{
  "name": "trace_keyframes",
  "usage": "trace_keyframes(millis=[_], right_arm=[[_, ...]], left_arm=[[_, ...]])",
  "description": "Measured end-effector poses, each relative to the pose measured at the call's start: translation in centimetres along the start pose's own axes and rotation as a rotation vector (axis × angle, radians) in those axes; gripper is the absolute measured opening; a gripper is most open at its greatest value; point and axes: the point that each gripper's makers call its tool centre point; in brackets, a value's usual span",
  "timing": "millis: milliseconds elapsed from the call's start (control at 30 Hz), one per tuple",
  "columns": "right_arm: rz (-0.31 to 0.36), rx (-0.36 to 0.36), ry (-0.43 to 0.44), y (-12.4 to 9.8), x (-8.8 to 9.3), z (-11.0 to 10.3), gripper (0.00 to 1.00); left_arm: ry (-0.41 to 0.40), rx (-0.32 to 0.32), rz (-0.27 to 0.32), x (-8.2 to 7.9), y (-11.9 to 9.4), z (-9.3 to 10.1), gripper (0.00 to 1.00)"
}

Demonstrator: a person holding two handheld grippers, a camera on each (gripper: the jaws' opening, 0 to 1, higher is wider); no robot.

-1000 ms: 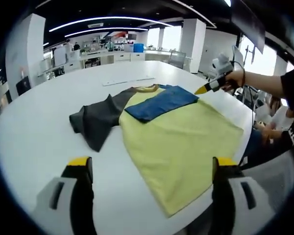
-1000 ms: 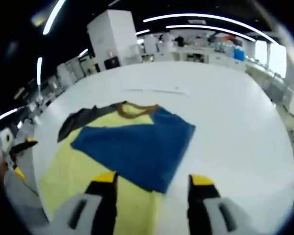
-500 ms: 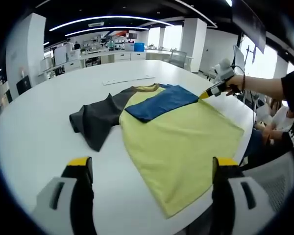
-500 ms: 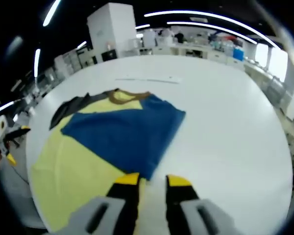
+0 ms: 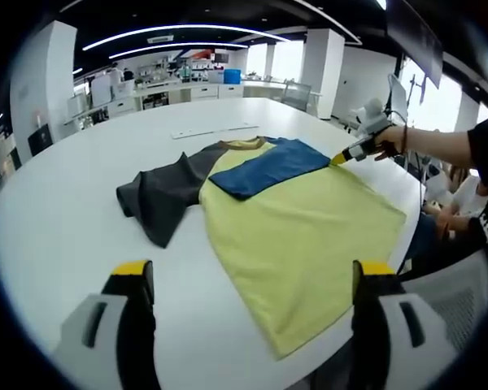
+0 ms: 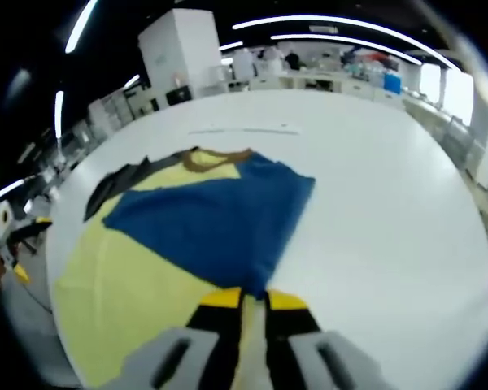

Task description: Fold the garment on the visible template until the final outline fits inside the template.

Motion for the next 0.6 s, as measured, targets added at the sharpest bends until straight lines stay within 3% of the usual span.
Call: trace_keyframes(millis=[600], right_arm=[[0.023,0.002,0.026,-0.22,-0.35,0.59,0.0]], left_arm=[[0.0,-0.006,-0.008,0.27,-0.02,-0.14,0.99]])
Point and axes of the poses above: the point that each gripper's makers call its tool centre point, and the gripper's own axes: y roughly forward along the fingers, z roughly to its right, x roughly out of its underside, and after that the axes turned 6 degrees about y, right-handed
